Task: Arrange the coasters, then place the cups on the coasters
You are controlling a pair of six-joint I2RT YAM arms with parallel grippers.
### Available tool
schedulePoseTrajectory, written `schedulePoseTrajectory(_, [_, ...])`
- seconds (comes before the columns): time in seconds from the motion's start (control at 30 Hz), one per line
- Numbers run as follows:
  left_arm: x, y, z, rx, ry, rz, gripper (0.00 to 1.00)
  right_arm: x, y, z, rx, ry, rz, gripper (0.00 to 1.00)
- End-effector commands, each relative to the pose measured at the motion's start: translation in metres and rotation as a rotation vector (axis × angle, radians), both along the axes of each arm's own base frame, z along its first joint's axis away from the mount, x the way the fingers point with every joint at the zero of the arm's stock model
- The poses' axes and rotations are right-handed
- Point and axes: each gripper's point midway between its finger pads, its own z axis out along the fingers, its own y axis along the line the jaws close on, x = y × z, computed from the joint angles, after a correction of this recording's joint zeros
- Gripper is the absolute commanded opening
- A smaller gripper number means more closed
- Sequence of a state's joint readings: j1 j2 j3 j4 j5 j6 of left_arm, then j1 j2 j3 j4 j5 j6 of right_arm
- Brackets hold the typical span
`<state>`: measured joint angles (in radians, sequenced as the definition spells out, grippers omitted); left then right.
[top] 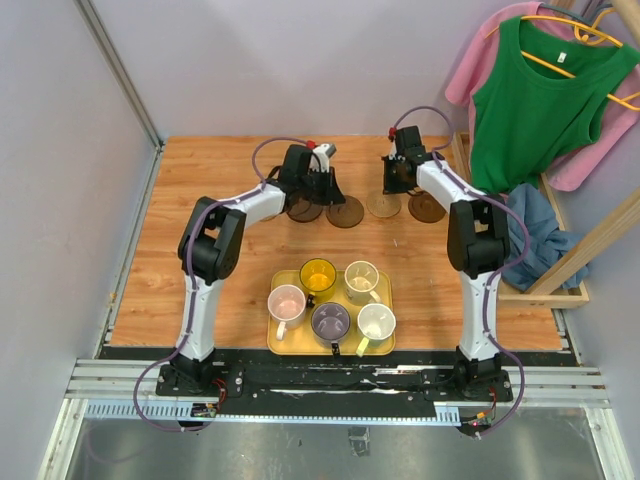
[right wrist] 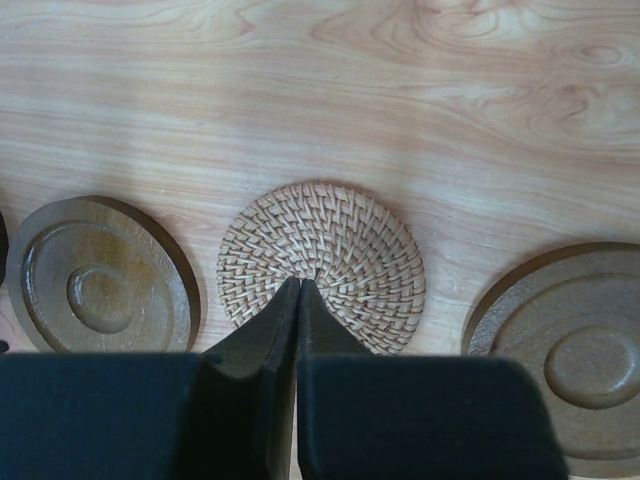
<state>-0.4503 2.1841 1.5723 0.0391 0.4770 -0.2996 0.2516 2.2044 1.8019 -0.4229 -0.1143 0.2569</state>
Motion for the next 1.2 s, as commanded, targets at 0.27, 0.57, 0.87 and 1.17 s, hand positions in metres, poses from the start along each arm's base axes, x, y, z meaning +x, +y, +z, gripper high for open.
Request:
schedulePoseTrajectory(0.27, [-0.013, -0.008, -0.044, 0.069, 0.106, -0.045, 0.02, -0.024, 0.015, -0.032, 0.025, 0.098, 0.036, 0.01])
schedulePoseTrajectory(0.57, [-0.012, -0.007, -0.057, 0.098, 0.134, -0.021, 0.04, -0.062, -0.006, -0.061, -0.045, 0.193, -0.022, 0.01])
schedulePoseTrajectory(0.87, [0.004, -0.013, -0.062, 0.094, 0.135, 0.001, 0.06, -0.074, -0.022, -0.061, -0.106, 0.193, -0.049, 0.01])
schedulePoseTrajectory(1.17, [0.017, -0.022, -0.061, 0.075, 0.130, -0.001, 0.06, -0.058, -0.019, -0.058, -0.113, 0.176, -0.049, 0.01])
